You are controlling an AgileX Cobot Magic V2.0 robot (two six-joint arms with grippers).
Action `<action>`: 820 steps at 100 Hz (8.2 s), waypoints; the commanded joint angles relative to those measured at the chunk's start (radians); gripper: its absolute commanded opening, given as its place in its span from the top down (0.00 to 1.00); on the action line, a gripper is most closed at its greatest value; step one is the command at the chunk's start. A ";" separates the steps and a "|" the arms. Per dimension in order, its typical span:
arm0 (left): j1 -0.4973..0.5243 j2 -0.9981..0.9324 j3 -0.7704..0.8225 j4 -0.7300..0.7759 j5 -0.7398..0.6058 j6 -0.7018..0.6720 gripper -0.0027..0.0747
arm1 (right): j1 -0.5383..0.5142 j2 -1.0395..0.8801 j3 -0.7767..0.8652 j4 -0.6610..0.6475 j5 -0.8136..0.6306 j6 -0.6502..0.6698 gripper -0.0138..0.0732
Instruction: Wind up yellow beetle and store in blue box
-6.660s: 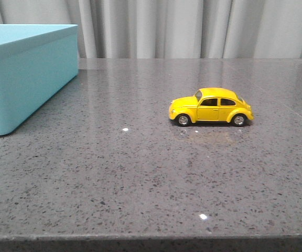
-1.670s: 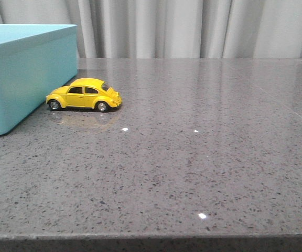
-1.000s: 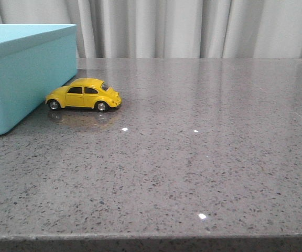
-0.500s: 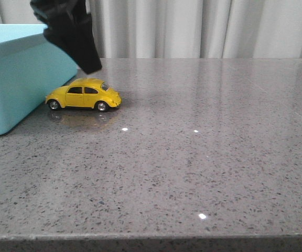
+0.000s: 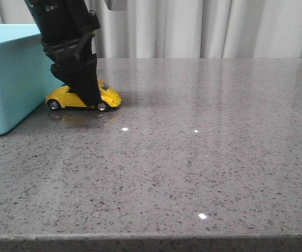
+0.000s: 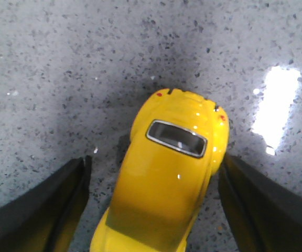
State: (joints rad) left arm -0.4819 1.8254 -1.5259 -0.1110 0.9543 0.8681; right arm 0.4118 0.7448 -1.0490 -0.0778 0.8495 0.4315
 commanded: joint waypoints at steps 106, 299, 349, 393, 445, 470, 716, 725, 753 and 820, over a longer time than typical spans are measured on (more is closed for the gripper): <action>0.049 -0.130 -0.577 0.147 0.315 -0.275 0.68 | -0.001 -0.005 -0.024 -0.008 -0.113 -0.012 0.23; 0.401 -0.055 -0.268 -0.016 0.171 -0.433 0.34 | -0.001 -0.005 -0.024 -0.048 -0.105 -0.026 0.23; 0.401 -0.351 -0.227 -0.133 0.258 -0.438 0.99 | -0.001 -0.005 -0.016 -0.091 -0.108 -0.128 0.41; 0.401 -0.865 0.278 -0.135 0.033 -0.539 0.99 | -0.001 -0.213 0.207 -0.107 -0.203 -0.128 0.92; 0.401 -1.602 0.829 -0.114 -0.146 -0.647 0.99 | -0.001 -0.518 0.474 -0.218 -0.404 -0.128 0.92; 0.401 -1.779 0.988 -0.094 -0.208 -0.648 0.99 | -0.001 -0.544 0.614 -0.265 -0.603 -0.128 0.92; 0.496 -1.864 1.548 0.030 -0.923 -0.874 0.99 | -0.001 -0.542 0.666 -0.265 -0.715 -0.128 0.92; 0.496 -1.864 1.548 0.030 -0.923 -0.874 0.99 | -0.001 -0.542 0.666 -0.265 -0.715 -0.128 0.92; 0.496 -1.864 1.548 0.030 -0.923 -0.874 0.99 | -0.001 -0.542 0.666 -0.271 -0.715 -0.128 0.92; 0.496 -1.864 1.548 0.030 -0.923 -0.874 0.99 | -0.162 -0.607 0.881 -0.061 -0.994 -0.294 0.92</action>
State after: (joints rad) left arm 0.0124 -0.0044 0.0000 -0.0781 0.1018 0.0000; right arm 0.2952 0.1427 -0.1671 -0.2047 -0.0323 0.2172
